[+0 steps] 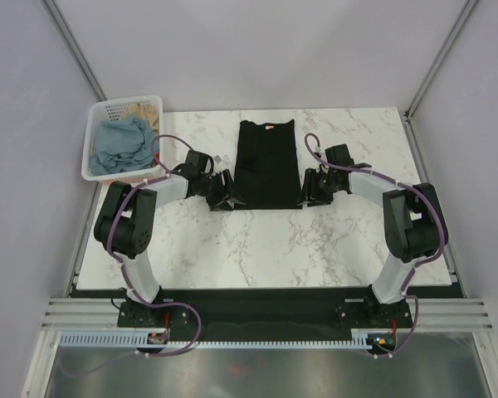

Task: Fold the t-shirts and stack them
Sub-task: Fold the tshirt

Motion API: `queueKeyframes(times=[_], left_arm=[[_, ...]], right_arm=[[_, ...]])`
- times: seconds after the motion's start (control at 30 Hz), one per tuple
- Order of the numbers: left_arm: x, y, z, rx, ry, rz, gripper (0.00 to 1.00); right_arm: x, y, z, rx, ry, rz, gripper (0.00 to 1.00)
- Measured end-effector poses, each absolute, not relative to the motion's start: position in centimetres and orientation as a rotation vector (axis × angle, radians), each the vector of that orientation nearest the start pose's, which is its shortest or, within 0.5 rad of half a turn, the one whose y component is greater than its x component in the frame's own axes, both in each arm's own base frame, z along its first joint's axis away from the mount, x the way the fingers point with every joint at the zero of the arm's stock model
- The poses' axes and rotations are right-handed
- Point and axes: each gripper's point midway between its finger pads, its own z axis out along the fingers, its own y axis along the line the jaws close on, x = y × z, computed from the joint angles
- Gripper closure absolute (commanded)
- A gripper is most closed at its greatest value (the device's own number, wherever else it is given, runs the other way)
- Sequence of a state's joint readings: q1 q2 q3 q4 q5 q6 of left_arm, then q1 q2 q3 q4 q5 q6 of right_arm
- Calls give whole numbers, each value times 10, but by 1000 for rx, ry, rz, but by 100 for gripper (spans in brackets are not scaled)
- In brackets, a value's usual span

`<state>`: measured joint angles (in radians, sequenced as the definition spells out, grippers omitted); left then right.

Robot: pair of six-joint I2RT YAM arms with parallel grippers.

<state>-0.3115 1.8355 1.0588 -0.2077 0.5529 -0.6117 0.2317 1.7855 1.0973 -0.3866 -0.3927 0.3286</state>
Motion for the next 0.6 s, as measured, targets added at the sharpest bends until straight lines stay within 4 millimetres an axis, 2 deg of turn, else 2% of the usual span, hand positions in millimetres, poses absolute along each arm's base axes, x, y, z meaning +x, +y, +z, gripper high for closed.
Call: queueKeyframes(times=[0.17,0.27,0.3,0.33,0.37,0.4,0.43,0.6], left_arm=[[339,-228,32,-183,2710,-1028,39],[339,-228,31,-177,2709,-1022,46],[339,-228,30,-177,2712,-1018,52],[339,-228,29,-178,2715,-1016,67],[339,-228,27,-179,2718,-1011,76],[340,-228,25,-174,2721,-1003,84],[339,-227,22,-173,2728,-997,98],[336,-229,19,-167,2736,-991,98]], right_arm=[[352,167,31,-16,2689,720,52],[353,168,24,-12,2697,722,60],[353,168,24,-14,2696,729,68],[354,168,23,-17,2693,725,74],[354,168,22,-16,2692,722,82],[354,167,20,-14,2693,719,97],[353,167,18,-5,2698,714,100],[347,164,16,43,2693,704,100]])
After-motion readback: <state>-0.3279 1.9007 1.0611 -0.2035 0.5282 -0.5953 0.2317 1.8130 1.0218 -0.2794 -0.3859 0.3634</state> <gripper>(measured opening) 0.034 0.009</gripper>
